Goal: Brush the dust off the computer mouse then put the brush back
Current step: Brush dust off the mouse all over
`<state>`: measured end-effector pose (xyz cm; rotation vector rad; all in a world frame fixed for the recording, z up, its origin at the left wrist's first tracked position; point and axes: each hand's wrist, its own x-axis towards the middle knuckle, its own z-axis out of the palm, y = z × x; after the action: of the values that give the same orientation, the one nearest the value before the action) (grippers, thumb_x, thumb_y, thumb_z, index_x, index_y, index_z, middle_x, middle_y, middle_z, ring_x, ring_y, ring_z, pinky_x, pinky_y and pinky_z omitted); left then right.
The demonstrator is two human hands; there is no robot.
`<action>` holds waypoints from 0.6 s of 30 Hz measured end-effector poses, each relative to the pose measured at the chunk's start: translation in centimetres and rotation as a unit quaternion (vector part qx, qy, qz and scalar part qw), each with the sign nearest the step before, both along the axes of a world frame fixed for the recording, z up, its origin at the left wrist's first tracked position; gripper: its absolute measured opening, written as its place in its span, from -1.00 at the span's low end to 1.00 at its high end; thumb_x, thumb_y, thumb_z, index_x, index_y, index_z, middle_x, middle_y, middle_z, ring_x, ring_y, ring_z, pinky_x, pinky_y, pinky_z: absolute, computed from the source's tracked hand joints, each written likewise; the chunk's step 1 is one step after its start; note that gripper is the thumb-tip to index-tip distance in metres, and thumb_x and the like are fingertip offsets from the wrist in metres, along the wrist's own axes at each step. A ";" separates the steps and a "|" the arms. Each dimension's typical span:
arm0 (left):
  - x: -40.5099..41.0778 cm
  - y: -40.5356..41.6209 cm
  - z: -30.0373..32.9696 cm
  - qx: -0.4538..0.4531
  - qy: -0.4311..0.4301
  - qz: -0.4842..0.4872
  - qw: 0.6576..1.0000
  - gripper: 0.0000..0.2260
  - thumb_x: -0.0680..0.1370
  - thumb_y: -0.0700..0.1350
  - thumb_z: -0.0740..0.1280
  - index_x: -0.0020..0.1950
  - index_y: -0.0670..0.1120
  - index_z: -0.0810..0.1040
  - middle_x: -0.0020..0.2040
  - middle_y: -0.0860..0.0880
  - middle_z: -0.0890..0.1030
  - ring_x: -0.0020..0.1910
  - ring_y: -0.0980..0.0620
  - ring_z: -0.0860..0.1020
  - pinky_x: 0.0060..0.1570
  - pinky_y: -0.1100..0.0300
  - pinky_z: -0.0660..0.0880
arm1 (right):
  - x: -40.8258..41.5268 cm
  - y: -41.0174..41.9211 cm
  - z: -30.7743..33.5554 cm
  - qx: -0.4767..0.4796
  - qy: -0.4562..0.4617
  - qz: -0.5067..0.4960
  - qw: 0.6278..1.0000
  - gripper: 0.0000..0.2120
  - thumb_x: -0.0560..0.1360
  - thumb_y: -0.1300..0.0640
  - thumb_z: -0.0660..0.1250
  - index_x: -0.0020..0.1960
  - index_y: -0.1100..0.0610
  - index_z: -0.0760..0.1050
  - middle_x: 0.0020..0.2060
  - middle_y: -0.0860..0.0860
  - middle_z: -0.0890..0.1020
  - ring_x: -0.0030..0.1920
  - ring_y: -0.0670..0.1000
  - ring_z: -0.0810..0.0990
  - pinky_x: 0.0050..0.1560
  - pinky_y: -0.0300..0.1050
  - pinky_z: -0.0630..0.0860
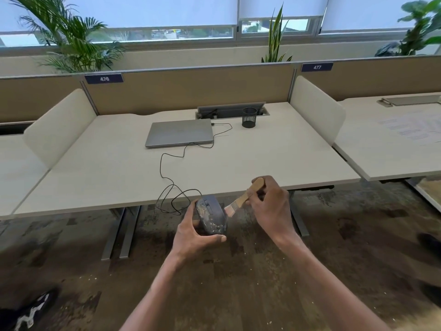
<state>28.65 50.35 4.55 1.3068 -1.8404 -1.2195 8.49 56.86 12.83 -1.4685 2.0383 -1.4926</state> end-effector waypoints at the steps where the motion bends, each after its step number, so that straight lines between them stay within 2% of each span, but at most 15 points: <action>1: 0.1 -0.1 -0.1 0.005 0.003 -0.002 1.000 0.16 0.13 0.15 0.71 0.59 0.16 0.13 0.15 -0.03 0.70 0.07 0.10 0.69 0.04 0.34 0.56 | 0.0 0.0 0.1 -0.011 0.004 0.008 1.000 -0.87 0.58 0.23 0.38 0.11 0.15 0.51 -0.13 0.01 0.68 -0.17 -0.05 0.73 -0.25 -0.20 0.68; 3: 0.0 -0.2 0.0 0.014 0.013 -0.002 1.000 0.15 0.14 0.10 0.73 0.59 0.13 0.15 0.08 0.03 0.71 0.00 0.16 0.71 -0.02 0.40 0.57 | 0.0 -0.1 0.2 -0.027 0.023 0.041 0.999 -0.85 0.57 0.30 0.37 0.10 0.13 0.50 -0.11 0.01 0.69 -0.12 -0.07 0.73 -0.20 -0.21 0.68; 5: -0.1 -0.4 0.1 0.012 0.013 -0.001 1.000 0.17 0.13 0.12 0.73 0.60 0.11 0.15 0.07 0.05 0.70 -0.01 0.20 0.69 0.00 0.35 0.57 | 0.2 0.0 0.1 -0.031 0.036 0.082 0.996 -0.79 0.54 0.41 0.34 0.06 0.14 0.51 -0.12 -0.01 0.70 -0.07 -0.10 0.72 -0.12 -0.24 0.67; 8: 0.1 -0.9 0.1 0.010 0.010 0.005 1.000 0.15 0.13 0.09 0.73 0.59 0.08 0.17 -0.02 0.14 0.69 -0.08 0.32 0.68 -0.04 0.37 0.57 | 0.0 0.8 -0.3 -0.022 0.044 0.120 0.992 -0.71 0.50 0.49 0.29 0.00 0.11 0.51 -0.16 -0.02 0.69 -0.07 -0.15 0.71 -0.07 -0.16 0.68; 13: 0.2 -1.3 -0.2 0.008 0.008 0.009 1.000 0.14 0.12 0.07 0.74 0.58 0.09 0.19 0.03 0.07 0.70 -0.03 0.23 0.69 0.07 0.23 0.61 | -1.0 1.2 -0.3 0.002 0.062 0.150 0.987 -0.66 0.49 0.52 0.25 -0.02 0.10 0.51 -0.15 -0.02 0.68 -0.07 -0.13 0.69 -0.06 -0.06 0.68; 15: -0.1 -1.4 -0.1 0.002 0.006 0.006 1.000 0.14 0.10 0.13 0.73 0.56 0.10 0.22 0.06 0.07 0.70 0.00 0.22 0.68 0.10 0.17 0.62 | -0.9 1.3 0.2 -0.018 0.072 0.152 0.986 -0.70 0.50 0.49 0.29 -0.01 0.11 0.53 -0.16 -0.03 0.68 -0.09 -0.11 0.68 -0.10 -0.13 0.66; 18: -0.5 -1.5 0.0 -0.005 0.004 0.001 1.000 0.12 0.09 0.16 0.72 0.54 0.11 0.24 0.10 0.08 0.67 0.01 0.24 0.66 -0.02 0.35 0.57 | -0.3 1.5 0.7 -0.039 0.121 0.185 0.974 -0.77 0.51 0.44 0.33 0.01 0.13 0.54 -0.18 -0.01 0.67 -0.16 -0.11 0.65 -0.20 -0.26 0.58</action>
<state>28.12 48.88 4.55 1.2964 -1.8361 -1.2113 8.15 58.37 13.57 -2.0162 1.7075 -1.3058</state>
